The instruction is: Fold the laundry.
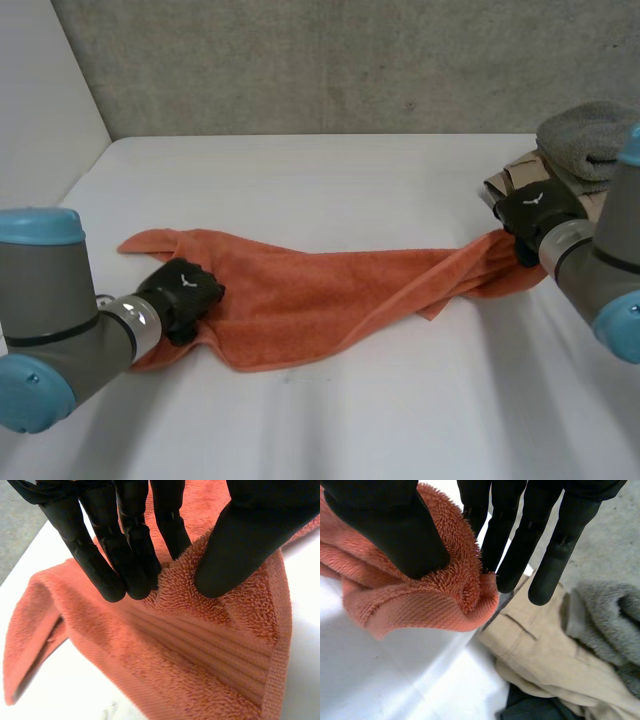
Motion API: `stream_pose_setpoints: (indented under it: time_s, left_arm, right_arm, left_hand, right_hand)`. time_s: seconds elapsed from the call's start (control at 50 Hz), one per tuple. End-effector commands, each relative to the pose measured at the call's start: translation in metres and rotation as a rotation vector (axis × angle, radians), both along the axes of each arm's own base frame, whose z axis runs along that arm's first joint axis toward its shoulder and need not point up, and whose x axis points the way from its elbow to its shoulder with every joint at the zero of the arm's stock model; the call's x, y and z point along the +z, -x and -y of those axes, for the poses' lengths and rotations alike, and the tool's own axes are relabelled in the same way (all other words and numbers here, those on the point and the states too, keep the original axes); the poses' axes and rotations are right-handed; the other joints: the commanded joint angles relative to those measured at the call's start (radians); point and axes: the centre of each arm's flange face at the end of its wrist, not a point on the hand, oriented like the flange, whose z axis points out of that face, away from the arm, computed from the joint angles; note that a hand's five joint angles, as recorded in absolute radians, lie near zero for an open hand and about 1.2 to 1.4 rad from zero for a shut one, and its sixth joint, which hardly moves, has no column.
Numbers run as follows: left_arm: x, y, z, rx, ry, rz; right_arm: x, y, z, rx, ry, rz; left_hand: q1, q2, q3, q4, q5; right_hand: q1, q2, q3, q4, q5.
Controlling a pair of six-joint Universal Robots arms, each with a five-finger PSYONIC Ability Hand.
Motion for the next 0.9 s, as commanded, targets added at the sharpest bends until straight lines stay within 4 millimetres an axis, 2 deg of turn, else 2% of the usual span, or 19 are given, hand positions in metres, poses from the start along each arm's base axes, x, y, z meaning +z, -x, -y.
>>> stream_pose_setpoints:
  time_s: [0.02, 0.04, 0.06, 0.12, 0.22, 0.3, 0.36, 0.44, 0.46, 0.52, 0.54, 0.6, 0.62, 0.7, 0.72, 0.76, 0.8, 0.84, 0.9]
  left_arm:
    - [0.056, -0.008, -0.008, 0.022, 0.049, -0.073]
    - [0.066, -0.010, -0.009, 0.029, 0.061, -0.088]
    - [0.085, -0.014, -0.011, 0.051, 0.079, -0.125]
    - [0.112, -0.019, -0.012, 0.082, 0.100, -0.175]
    - [0.098, -0.023, 0.003, 0.134, 0.010, -0.151]
    - [0.067, -0.024, 0.024, 0.159, -0.091, -0.078]
    - [0.054, -0.018, 0.042, 0.168, -0.123, -0.033]
    - [0.066, -0.005, 0.077, 0.167, -0.021, -0.052]
    - [0.086, 0.001, 0.092, 0.169, 0.067, -0.085]
    - [0.132, 0.008, 0.109, 0.170, 0.237, -0.167]
    - [0.167, 0.012, 0.118, 0.169, 0.366, -0.242]
    - [0.220, 0.016, 0.125, 0.160, 0.575, -0.360]
    - [0.252, 0.018, 0.126, 0.149, 0.710, -0.436]
    - [0.307, 0.012, 0.124, 0.156, 0.961, -0.578]
    - [0.312, 0.011, 0.124, 0.158, 0.990, -0.590]
    - [0.317, 0.009, 0.125, 0.161, 1.022, -0.603]
    - [0.311, 0.006, 0.129, 0.166, 1.006, -0.590]
    - [0.297, 0.002, 0.134, 0.181, 0.960, -0.572]
    - [0.262, -0.004, 0.142, 0.210, 0.851, -0.519]
  right_arm:
    - [0.035, 0.010, -0.013, 0.070, 0.013, -0.111]
    - [0.038, 0.011, -0.017, 0.090, 0.004, -0.146]
    - [0.044, 0.015, -0.025, 0.129, -0.025, -0.221]
    - [0.049, 0.020, -0.041, 0.214, -0.108, -0.357]
    - [0.041, 0.024, -0.056, 0.303, -0.228, -0.480]
    - [0.026, 0.018, -0.054, 0.348, -0.268, -0.514]
    - [0.022, 0.006, -0.044, 0.347, -0.212, -0.495]
    - [0.038, -0.011, -0.014, 0.258, -0.015, -0.392]
    - [0.055, -0.018, 0.001, 0.201, 0.103, -0.327]
    - [0.091, -0.024, 0.023, 0.098, 0.307, -0.195]
    - [0.118, -0.026, 0.034, 0.034, 0.444, -0.083]
    - [0.156, -0.025, 0.044, -0.036, 0.632, 0.088]
    - [0.176, -0.024, 0.048, -0.055, 0.743, 0.192]
    - [0.213, -0.021, 0.048, -0.040, 0.966, 0.363]
    - [0.213, -0.020, 0.049, -0.037, 0.976, 0.364]
    - [0.211, -0.021, 0.049, -0.031, 0.979, 0.364]
    - [0.203, -0.021, 0.050, -0.016, 0.952, 0.355]
    - [0.192, -0.021, 0.053, -0.008, 0.920, 0.343]
    - [0.166, -0.021, 0.057, 0.018, 0.839, 0.313]
  left_hand:
    - [0.237, 0.215, 0.211, 0.204, 0.246]
    - [0.237, 0.215, 0.211, 0.204, 0.246]
    - [0.237, 0.215, 0.211, 0.204, 0.246]
    - [0.237, 0.215, 0.211, 0.204, 0.246]
    - [0.237, 0.215, 0.211, 0.204, 0.246]
    - [0.237, 0.215, 0.211, 0.204, 0.246]
    - [0.237, 0.215, 0.211, 0.204, 0.246]
    - [0.237, 0.215, 0.211, 0.204, 0.246]
    - [0.237, 0.215, 0.211, 0.204, 0.246]
    - [0.237, 0.215, 0.211, 0.204, 0.246]
    - [0.237, 0.215, 0.211, 0.204, 0.246]
    - [0.237, 0.215, 0.211, 0.204, 0.246]
    - [0.237, 0.215, 0.211, 0.204, 0.246]
    - [0.237, 0.215, 0.211, 0.204, 0.246]
    - [0.237, 0.215, 0.211, 0.204, 0.246]
    - [0.237, 0.215, 0.211, 0.204, 0.246]
    - [0.237, 0.215, 0.211, 0.204, 0.246]
    - [0.237, 0.215, 0.211, 0.204, 0.246]
    - [0.237, 0.215, 0.211, 0.204, 0.246]
  right_hand:
    - [0.292, 0.250, 0.215, 0.200, 0.236]
    - [0.292, 0.250, 0.215, 0.200, 0.236]
    - [0.292, 0.250, 0.215, 0.200, 0.236]
    - [0.292, 0.250, 0.215, 0.200, 0.236]
    - [0.292, 0.250, 0.215, 0.200, 0.236]
    - [0.292, 0.250, 0.215, 0.200, 0.236]
    - [0.292, 0.250, 0.215, 0.200, 0.236]
    - [0.292, 0.250, 0.215, 0.200, 0.236]
    - [0.292, 0.250, 0.215, 0.200, 0.236]
    - [0.292, 0.250, 0.215, 0.200, 0.236]
    - [0.292, 0.250, 0.215, 0.200, 0.236]
    - [0.292, 0.250, 0.215, 0.200, 0.236]
    - [0.292, 0.250, 0.215, 0.200, 0.236]
    - [0.292, 0.250, 0.215, 0.200, 0.236]
    - [0.292, 0.250, 0.215, 0.200, 0.236]
    - [0.292, 0.250, 0.215, 0.200, 0.236]
    - [0.292, 0.250, 0.215, 0.200, 0.236]
    - [0.292, 0.250, 0.215, 0.200, 0.236]
    - [0.292, 0.250, 0.215, 0.200, 0.236]
